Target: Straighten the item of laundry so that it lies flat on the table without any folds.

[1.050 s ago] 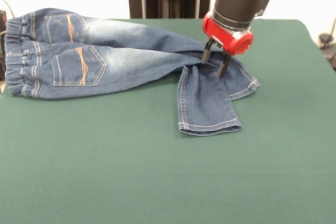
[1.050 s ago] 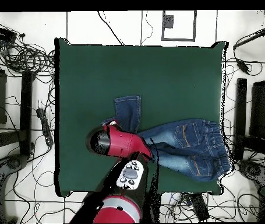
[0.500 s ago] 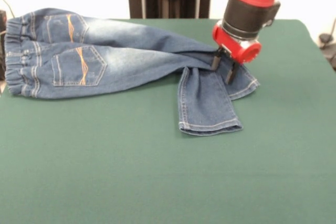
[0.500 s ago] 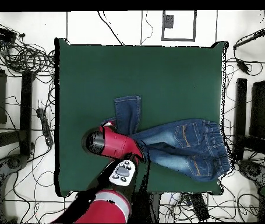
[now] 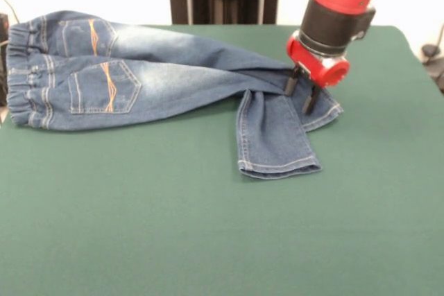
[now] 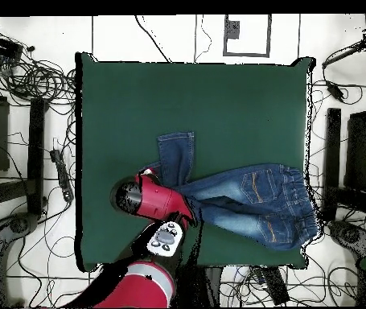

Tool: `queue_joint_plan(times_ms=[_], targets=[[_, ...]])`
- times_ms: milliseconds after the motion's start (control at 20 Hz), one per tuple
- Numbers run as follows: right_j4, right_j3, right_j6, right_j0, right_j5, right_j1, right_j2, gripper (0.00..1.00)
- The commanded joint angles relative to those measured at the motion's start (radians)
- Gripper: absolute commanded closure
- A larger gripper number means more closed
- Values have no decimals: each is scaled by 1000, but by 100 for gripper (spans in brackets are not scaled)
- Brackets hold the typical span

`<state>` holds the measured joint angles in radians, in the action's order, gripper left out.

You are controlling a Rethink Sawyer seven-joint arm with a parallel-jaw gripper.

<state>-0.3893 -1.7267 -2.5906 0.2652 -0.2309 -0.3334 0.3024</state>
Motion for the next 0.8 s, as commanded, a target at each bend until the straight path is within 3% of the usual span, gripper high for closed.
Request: queue_joint_plan(times_ms=[50,350,600,800], targets=[[-97,-134,-239,16,-9,-43,-151,0],[-118,-191,-230,28,-97,-148,-135,0],[-116,-274,-196,-6,-57,-199,-180,0],[-91,-314,-160,-55,19,-187,-224,0]])
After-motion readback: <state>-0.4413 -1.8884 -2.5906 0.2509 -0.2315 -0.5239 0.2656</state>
